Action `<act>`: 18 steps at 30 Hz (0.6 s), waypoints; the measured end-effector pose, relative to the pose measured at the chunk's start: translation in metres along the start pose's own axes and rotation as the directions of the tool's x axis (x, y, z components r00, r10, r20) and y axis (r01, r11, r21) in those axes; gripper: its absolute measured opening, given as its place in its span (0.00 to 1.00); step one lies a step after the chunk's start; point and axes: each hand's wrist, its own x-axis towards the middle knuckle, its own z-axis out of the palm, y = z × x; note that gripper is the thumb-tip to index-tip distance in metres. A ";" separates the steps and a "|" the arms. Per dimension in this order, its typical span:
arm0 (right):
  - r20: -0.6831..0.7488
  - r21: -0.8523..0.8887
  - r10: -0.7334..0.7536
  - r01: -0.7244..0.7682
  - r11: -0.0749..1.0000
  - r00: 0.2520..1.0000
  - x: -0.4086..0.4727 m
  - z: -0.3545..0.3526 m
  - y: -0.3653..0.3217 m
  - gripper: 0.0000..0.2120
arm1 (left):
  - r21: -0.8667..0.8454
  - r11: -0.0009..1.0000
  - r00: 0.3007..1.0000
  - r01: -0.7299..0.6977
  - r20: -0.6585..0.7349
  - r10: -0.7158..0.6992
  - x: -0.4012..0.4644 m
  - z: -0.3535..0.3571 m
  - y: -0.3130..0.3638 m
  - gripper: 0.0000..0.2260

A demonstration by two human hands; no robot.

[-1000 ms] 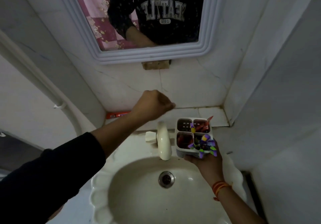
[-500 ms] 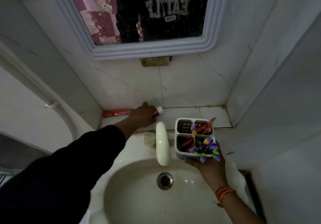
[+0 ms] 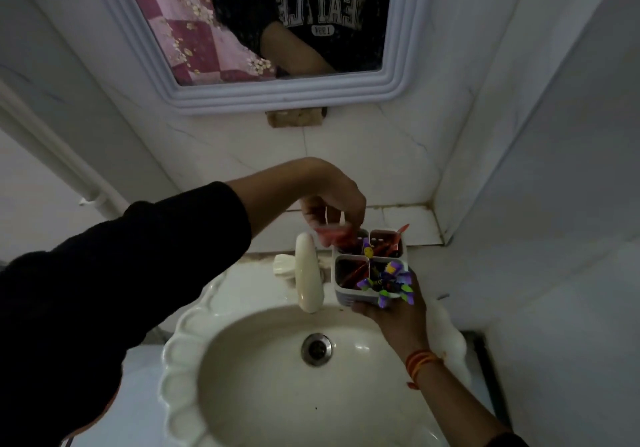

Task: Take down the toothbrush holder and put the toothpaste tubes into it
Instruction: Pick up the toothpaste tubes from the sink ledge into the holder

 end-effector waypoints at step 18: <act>-0.053 0.057 -0.209 0.212 0.976 0.977 0.001 -0.001 -0.012 0.40 | 0.226 0.909 0.756 0.351 -0.641 -0.133 0.092 0.023 -0.203 0.21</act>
